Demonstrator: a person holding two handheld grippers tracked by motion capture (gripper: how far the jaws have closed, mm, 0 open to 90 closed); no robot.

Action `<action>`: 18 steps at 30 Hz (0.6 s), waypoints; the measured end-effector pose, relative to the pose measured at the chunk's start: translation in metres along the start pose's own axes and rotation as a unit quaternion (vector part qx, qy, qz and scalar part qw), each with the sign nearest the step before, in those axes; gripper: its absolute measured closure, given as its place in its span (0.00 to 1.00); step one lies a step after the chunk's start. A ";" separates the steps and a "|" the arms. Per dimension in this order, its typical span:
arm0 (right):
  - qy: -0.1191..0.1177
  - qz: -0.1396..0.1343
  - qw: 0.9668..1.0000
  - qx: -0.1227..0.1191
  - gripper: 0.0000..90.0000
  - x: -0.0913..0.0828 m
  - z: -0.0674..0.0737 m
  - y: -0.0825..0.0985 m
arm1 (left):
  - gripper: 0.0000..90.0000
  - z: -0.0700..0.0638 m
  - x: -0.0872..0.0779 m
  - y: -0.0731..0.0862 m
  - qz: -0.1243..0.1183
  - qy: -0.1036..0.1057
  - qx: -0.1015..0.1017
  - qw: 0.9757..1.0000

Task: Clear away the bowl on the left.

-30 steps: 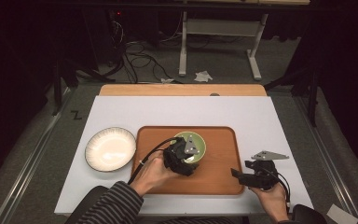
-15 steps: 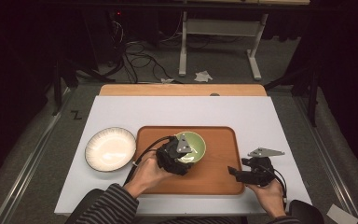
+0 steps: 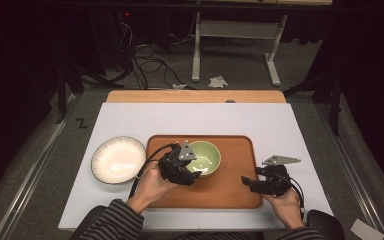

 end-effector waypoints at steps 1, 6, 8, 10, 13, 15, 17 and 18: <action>-0.001 0.001 1.000 -0.002 0.39 0.000 0.000 0.000 | 0.43 0.001 -0.001 0.001 -0.001 0.001 -0.003 1.000; -0.007 0.000 1.000 -0.006 0.40 0.002 0.000 -0.003 | 0.43 0.006 -0.010 0.006 -0.009 -0.008 -0.017 1.000; -0.007 0.001 1.000 -0.007 0.40 0.003 0.000 -0.003 | 0.43 0.007 -0.011 0.007 -0.009 -0.009 -0.020 1.000; -0.008 0.001 1.000 -0.007 0.40 0.003 0.001 -0.004 | 0.43 0.009 -0.013 0.009 -0.008 -0.012 -0.025 1.000; -0.010 0.001 1.000 -0.009 0.40 0.004 0.001 -0.005 | 0.43 0.011 -0.015 0.011 -0.010 -0.016 -0.032 0.999; -0.011 0.000 1.000 -0.008 0.40 0.004 0.001 -0.005 | 0.43 0.013 -0.017 0.013 -0.011 -0.019 -0.037 0.999; -0.011 -0.001 1.000 -0.010 0.40 0.005 0.001 -0.006 | 0.43 0.015 -0.017 0.015 -0.007 -0.027 -0.043 0.999; -0.012 -0.002 1.000 -0.012 0.40 0.005 0.001 -0.006 | 0.43 0.016 -0.018 0.016 -0.006 -0.029 -0.047 0.998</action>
Point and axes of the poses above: each handheld gripper's, and its own axes: x roughly forward along the jaws, y roughly out of its underside, z roughly to its left, the point moved 1 cm from there along x, roughly forward along the jaws, and after that the axes turned 9 degrees about -x, right-handed, at the moved point
